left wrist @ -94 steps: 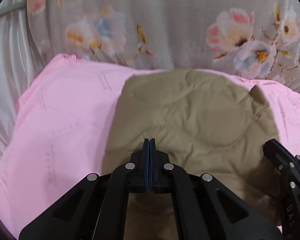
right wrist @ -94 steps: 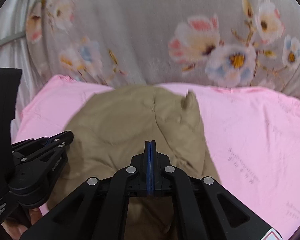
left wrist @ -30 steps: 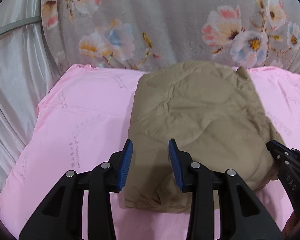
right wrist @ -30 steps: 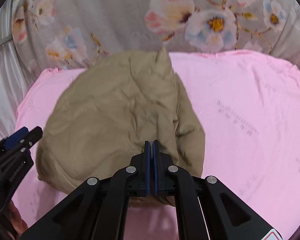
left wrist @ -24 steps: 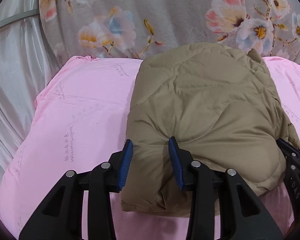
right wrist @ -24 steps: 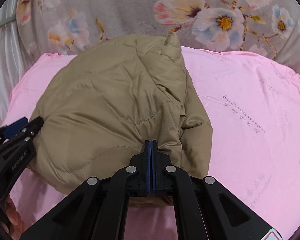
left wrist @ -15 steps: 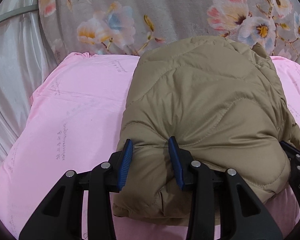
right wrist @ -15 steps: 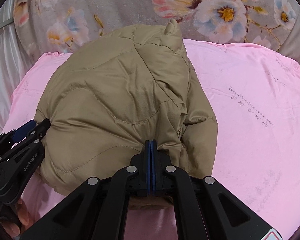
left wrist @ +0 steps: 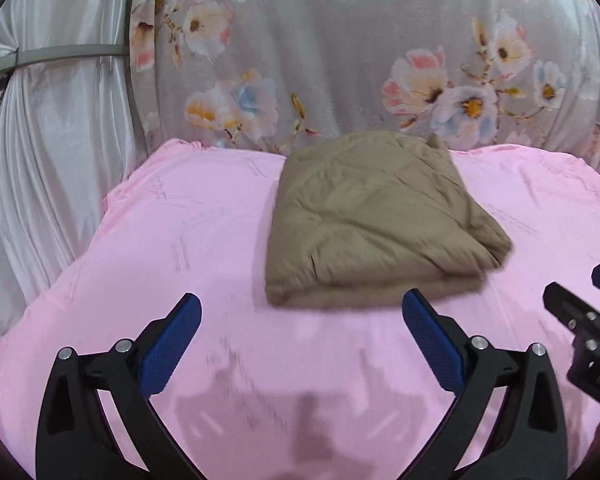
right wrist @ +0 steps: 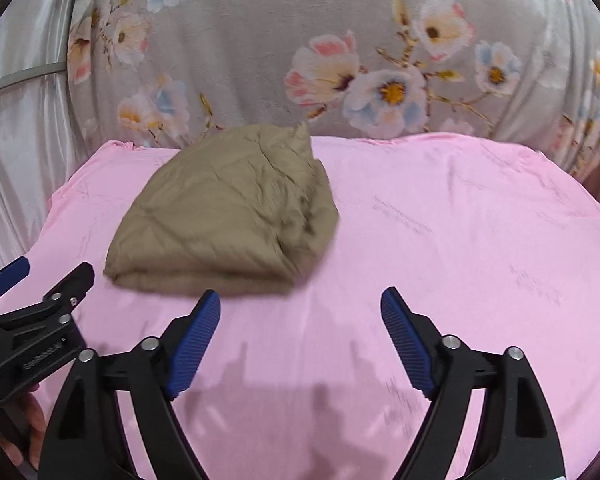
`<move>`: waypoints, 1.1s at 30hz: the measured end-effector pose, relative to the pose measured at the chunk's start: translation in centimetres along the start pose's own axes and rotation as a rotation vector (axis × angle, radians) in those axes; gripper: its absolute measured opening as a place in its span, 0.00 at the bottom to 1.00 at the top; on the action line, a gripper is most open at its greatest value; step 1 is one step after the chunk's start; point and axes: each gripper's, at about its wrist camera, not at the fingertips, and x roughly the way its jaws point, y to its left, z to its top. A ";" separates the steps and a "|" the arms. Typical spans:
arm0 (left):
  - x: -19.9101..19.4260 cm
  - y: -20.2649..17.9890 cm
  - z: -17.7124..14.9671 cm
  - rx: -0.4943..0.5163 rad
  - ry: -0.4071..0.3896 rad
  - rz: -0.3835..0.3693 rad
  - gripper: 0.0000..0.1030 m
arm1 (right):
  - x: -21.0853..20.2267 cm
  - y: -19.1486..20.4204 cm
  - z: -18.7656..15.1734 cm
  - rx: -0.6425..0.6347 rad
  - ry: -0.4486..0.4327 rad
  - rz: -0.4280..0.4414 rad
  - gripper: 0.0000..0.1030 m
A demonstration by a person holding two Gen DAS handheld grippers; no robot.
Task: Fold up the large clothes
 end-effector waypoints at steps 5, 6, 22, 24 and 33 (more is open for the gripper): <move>-3.1 -0.9 -3.8 -0.002 0.041 -0.007 0.95 | -2.5 -0.1 -3.3 -0.007 0.040 0.007 0.82; -3.6 -1.3 -4.4 0.002 0.051 -0.009 0.95 | -3.0 0.0 -3.5 -0.009 0.034 0.002 0.83; -4.2 -1.2 -5.9 -0.019 0.100 0.034 0.95 | -5.2 0.7 -5.1 -0.027 0.002 -0.024 0.88; -4.1 -1.3 -5.9 -0.009 0.101 0.032 0.95 | -5.0 0.6 -5.1 -0.023 0.014 -0.018 0.88; -4.2 -1.3 -5.9 -0.004 0.098 0.034 0.95 | -4.5 1.3 -5.2 -0.047 0.036 -0.036 0.88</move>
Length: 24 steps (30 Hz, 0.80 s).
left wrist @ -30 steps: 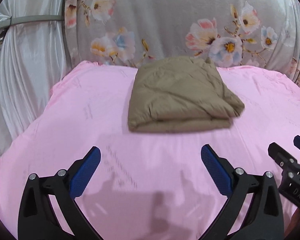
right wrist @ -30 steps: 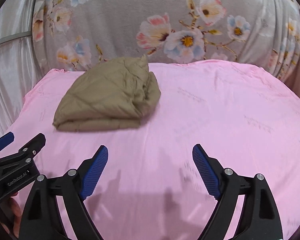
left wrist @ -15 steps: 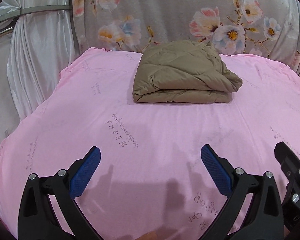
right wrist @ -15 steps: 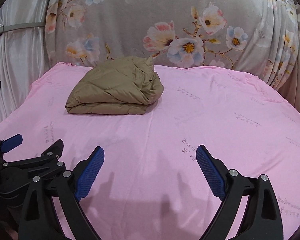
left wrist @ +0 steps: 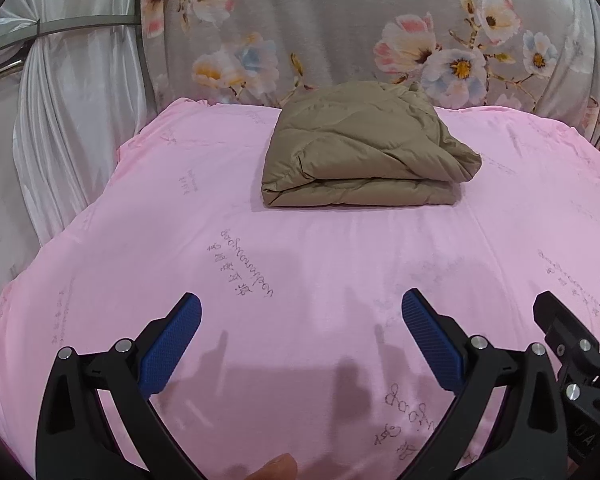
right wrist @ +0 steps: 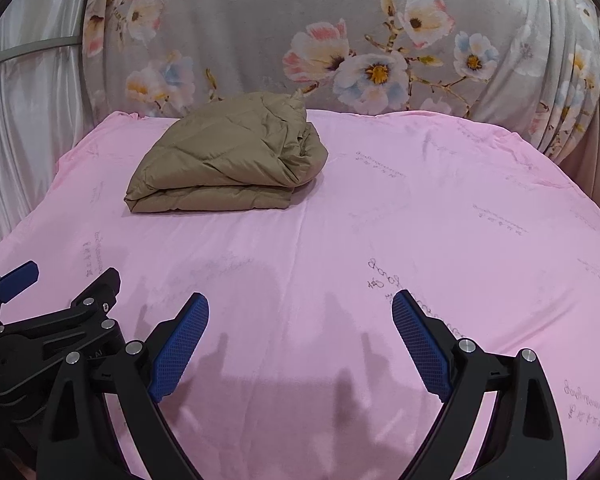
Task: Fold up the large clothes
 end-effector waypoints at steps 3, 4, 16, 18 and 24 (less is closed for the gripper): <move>0.0 0.0 0.0 0.002 0.000 0.001 0.95 | 0.0 0.0 0.0 0.001 0.001 0.000 0.88; 0.0 0.0 0.0 0.001 -0.001 0.000 0.95 | 0.0 0.1 0.0 0.001 0.000 -0.001 0.88; 0.0 0.2 0.0 0.000 -0.002 0.007 0.95 | 0.1 0.0 -0.1 -0.002 0.007 -0.002 0.88; -0.1 0.3 0.0 -0.003 -0.003 0.009 0.95 | 0.1 0.1 -0.2 -0.004 0.006 -0.005 0.88; 0.0 0.4 0.1 -0.003 -0.004 0.010 0.95 | 0.2 0.0 -0.2 -0.004 0.007 -0.003 0.88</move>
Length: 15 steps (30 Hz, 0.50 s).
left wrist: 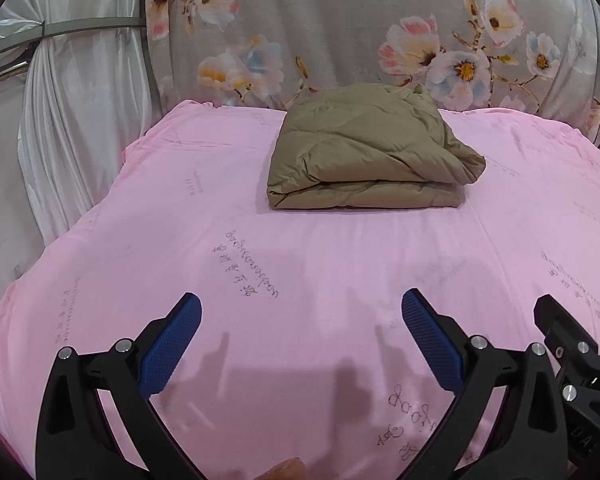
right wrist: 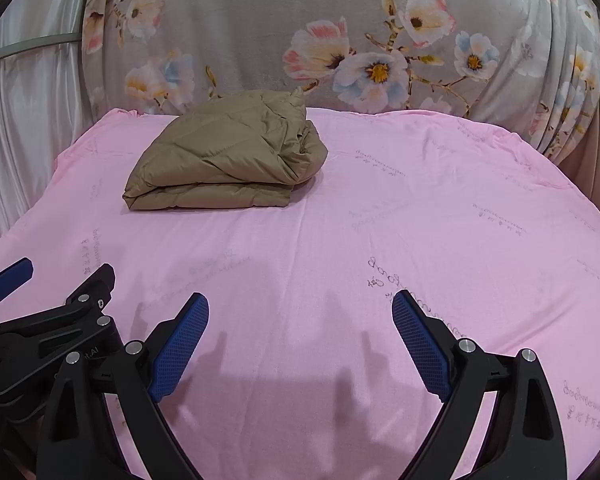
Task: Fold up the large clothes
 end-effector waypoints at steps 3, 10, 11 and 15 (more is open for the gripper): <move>0.0 0.0 0.0 0.000 -0.001 0.000 0.95 | 0.0 0.0 0.0 -0.001 0.000 0.001 0.88; 0.0 0.0 0.0 0.001 0.000 0.000 0.95 | 0.0 -0.1 0.0 -0.001 0.000 0.000 0.88; 0.0 0.0 0.0 0.001 0.000 0.000 0.95 | 0.0 0.0 0.0 -0.002 -0.001 -0.001 0.88; 0.0 0.0 -0.1 0.002 0.001 -0.001 0.95 | 0.0 -0.1 0.0 -0.002 0.000 -0.002 0.88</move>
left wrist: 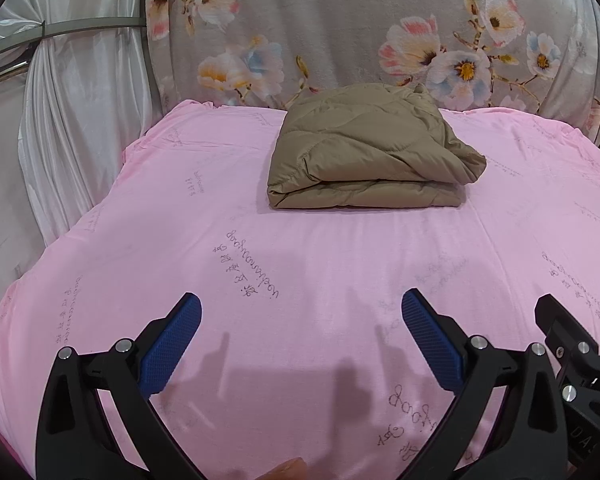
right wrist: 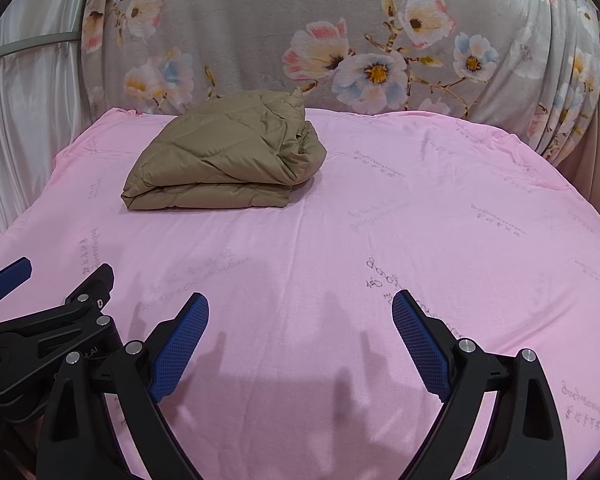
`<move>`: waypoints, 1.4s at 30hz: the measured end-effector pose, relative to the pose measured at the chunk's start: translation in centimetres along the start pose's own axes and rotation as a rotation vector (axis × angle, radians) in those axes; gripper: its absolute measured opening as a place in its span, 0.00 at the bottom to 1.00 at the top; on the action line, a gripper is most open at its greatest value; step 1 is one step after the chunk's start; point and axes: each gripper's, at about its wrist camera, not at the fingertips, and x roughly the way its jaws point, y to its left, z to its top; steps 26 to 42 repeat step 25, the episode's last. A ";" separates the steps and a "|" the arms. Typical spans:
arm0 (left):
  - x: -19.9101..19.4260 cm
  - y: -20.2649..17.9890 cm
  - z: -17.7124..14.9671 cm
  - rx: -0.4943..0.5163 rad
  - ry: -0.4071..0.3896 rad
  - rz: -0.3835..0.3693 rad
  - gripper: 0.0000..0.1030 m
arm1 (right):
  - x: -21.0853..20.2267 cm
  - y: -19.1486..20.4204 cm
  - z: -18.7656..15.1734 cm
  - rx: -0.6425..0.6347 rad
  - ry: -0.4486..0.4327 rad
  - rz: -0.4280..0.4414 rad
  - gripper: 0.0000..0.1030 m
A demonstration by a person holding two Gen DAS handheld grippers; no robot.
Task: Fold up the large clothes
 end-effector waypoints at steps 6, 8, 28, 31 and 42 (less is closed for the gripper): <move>0.1 -0.1 0.0 -0.001 0.004 -0.002 0.95 | 0.0 0.0 0.0 -0.001 0.000 0.001 0.88; 0.1 -0.1 0.0 -0.001 0.006 -0.003 0.95 | 0.0 -0.1 0.0 -0.001 -0.001 0.000 0.88; 0.3 -0.3 0.0 0.003 0.013 -0.010 0.94 | 0.0 -0.3 0.1 -0.003 0.001 -0.003 0.88; 0.3 -0.3 0.0 0.003 0.013 -0.010 0.94 | 0.0 -0.3 0.1 -0.003 0.001 -0.003 0.88; 0.3 -0.3 0.0 0.003 0.013 -0.010 0.94 | 0.0 -0.3 0.1 -0.003 0.001 -0.003 0.88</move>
